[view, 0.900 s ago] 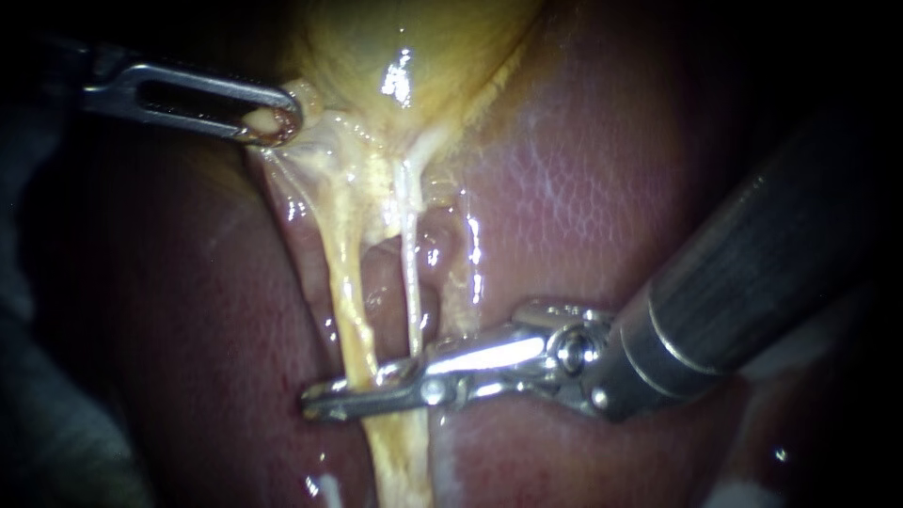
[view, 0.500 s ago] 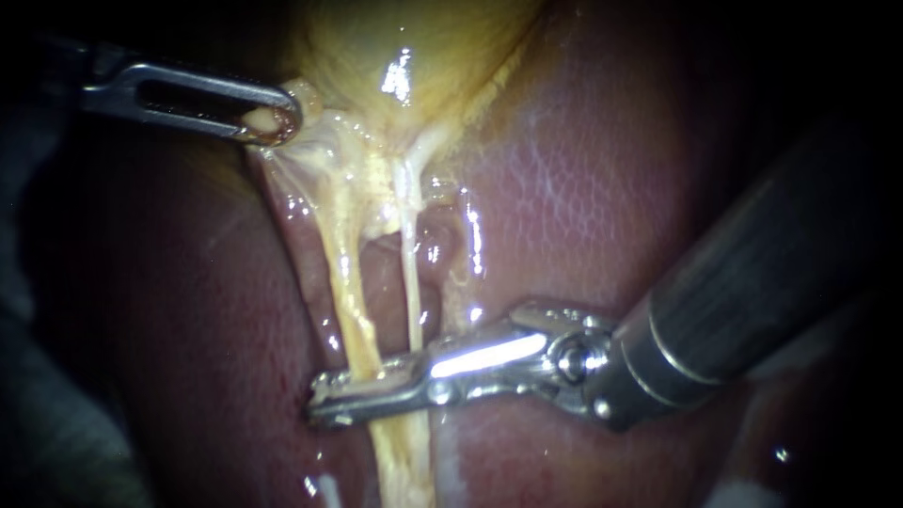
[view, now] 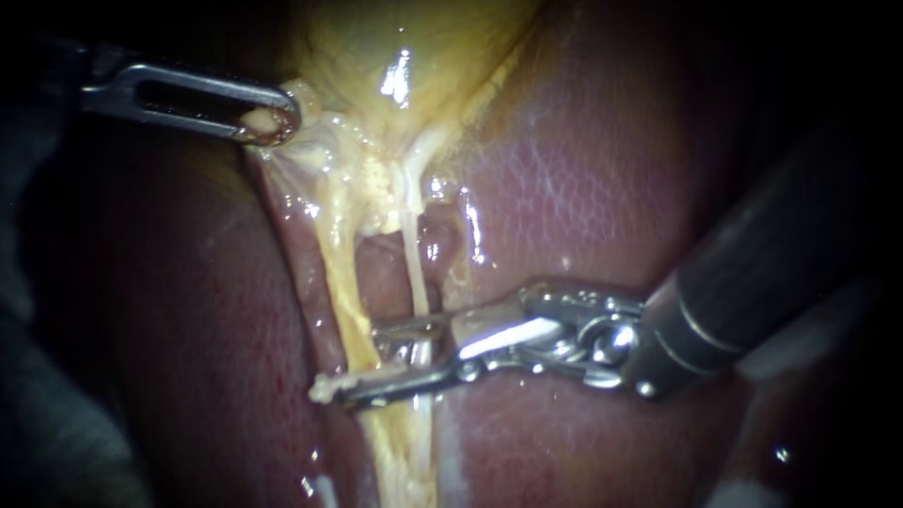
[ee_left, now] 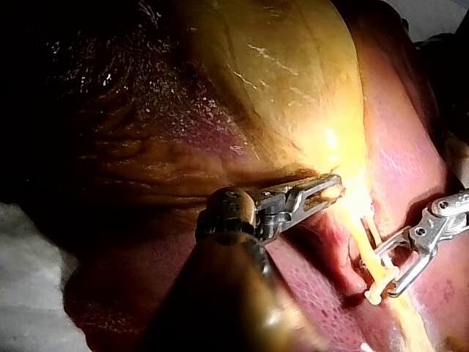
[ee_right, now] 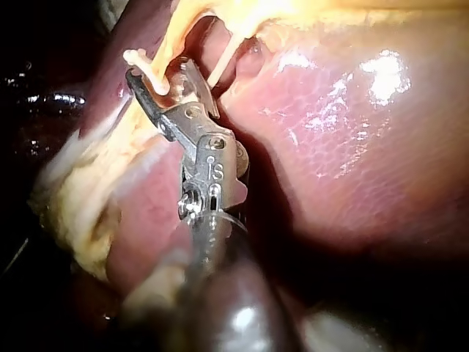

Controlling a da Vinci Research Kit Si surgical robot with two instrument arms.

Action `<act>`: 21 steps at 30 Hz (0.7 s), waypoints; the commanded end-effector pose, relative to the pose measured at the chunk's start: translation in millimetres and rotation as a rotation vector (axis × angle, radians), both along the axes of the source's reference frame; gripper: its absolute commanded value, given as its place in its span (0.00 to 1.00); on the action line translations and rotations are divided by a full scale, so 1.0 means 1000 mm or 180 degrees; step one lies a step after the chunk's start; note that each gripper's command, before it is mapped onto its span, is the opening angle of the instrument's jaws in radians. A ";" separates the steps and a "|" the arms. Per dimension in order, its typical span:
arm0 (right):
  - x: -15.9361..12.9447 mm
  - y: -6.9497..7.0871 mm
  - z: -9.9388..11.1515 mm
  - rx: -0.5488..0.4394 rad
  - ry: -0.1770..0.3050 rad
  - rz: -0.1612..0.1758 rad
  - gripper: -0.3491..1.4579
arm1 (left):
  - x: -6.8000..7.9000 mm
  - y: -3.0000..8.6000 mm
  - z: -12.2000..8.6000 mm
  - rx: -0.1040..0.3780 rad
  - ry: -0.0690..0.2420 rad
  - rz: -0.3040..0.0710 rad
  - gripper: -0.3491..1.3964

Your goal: Going back first clip left tube

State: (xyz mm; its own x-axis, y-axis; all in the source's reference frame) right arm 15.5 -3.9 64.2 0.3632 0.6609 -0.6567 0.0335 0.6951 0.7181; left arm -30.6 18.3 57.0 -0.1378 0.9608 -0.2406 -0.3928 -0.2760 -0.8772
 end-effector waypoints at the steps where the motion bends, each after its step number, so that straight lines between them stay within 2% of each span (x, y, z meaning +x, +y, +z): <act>1: -0.0006 0.0003 -0.0004 -0.0136 -0.0029 -0.0021 0.46 | 0.0001 0.0000 0.0000 0.0000 -0.0002 0.0003 0.00; 6: -0.0037 0.0024 -0.0034 -0.0771 -0.0130 -0.0094 0.47 | 0.0001 0.0000 0.0000 0.0000 -0.0002 0.0003 0.00; 9: -0.0062 0.0035 -0.0054 -0.1043 -0.0115 -0.0086 0.47 | 0.0001 0.0000 0.0000 0.0000 -0.0002 0.0003 0.00; 15: -0.0115 0.0051 -0.0089 -0.1203 -0.0188 -0.0010 0.47 | 0.0002 0.0001 0.0001 0.0000 -0.0003 0.0004 0.00; 18: -0.0132 0.0051 -0.0099 -0.1213 -0.0320 -0.0019 0.47 | 0.0002 0.0001 0.0001 0.0000 -0.0003 0.0005 0.00; 21: -0.0146 0.0045 -0.0103 -0.1223 -0.0476 -0.0060 0.47 | 0.0003 0.0002 0.0001 0.0000 -0.0004 0.0006 0.00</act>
